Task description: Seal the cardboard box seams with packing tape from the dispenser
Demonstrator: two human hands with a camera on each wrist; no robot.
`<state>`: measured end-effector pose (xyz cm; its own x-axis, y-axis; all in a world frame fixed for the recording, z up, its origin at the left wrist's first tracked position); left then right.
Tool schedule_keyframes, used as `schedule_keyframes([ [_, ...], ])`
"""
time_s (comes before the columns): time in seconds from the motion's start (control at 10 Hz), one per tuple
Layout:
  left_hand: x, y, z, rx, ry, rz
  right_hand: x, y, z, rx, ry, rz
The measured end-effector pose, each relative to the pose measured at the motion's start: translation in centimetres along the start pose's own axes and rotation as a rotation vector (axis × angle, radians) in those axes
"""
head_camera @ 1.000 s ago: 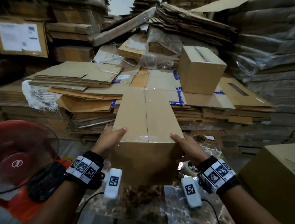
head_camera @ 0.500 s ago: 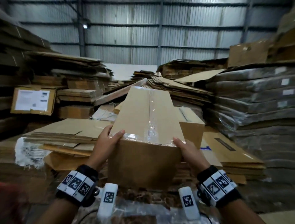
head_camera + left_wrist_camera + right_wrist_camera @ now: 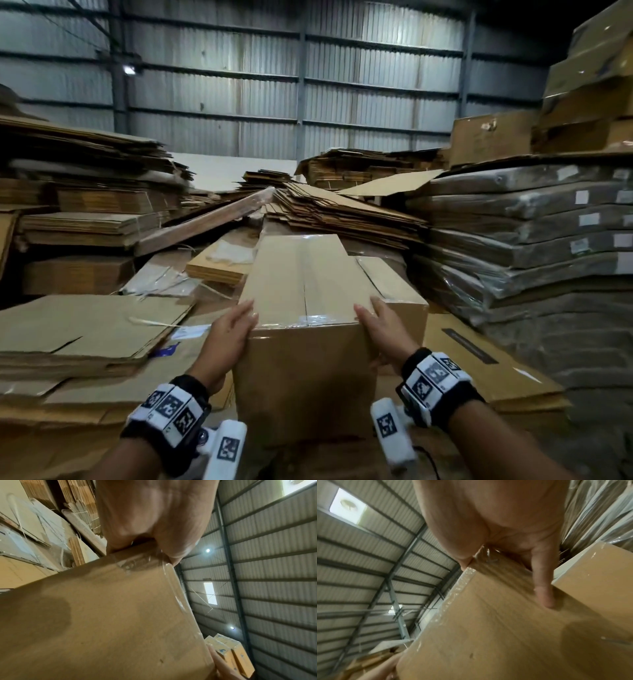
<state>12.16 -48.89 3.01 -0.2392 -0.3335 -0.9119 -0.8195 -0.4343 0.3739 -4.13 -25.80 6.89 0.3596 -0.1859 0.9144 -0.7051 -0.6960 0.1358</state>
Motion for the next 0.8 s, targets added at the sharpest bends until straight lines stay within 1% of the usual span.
schedule_keyframes([
  [0.1,5.2,6.4,-0.9,-0.013,0.092,-0.008,-2.9,6.7,0.8,0.032,-0.061,-0.044],
  [0.2,10.4,11.7,-0.9,0.040,0.246,-0.027,-6.9,12.2,1.7,0.099,-0.218,-0.009],
  [0.3,14.7,15.1,-0.2,0.134,0.702,0.020,-10.3,16.1,2.9,0.029,-0.857,0.002],
  [0.4,16.7,18.5,0.1,0.137,0.878,0.095,-12.2,19.1,3.6,-0.067,-1.180,-0.053],
  [0.5,18.1,22.1,-0.3,0.129,0.917,0.115,-13.2,22.3,3.2,-0.098,-1.248,-0.009],
  [0.6,18.9,24.9,-0.7,0.155,0.931,0.111,-13.4,24.9,2.8,-0.063,-1.266,0.043],
  [0.7,18.7,26.0,-0.7,0.194,0.976,0.066,-13.1,25.9,3.0,-0.012,-1.171,0.105],
  [0.8,17.5,26.3,-0.6,0.254,1.089,0.001,-12.4,25.5,3.2,0.028,-1.112,0.127],
])
Point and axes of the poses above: each hand's wrist, its own y-axis towards the middle knuckle, its own z-axis out of the palm, x = y × z, the point moved 1 cm from there along y, towards the middle knuckle, and after that the axes turned 14 degrees about x, right-handed, at the moved point
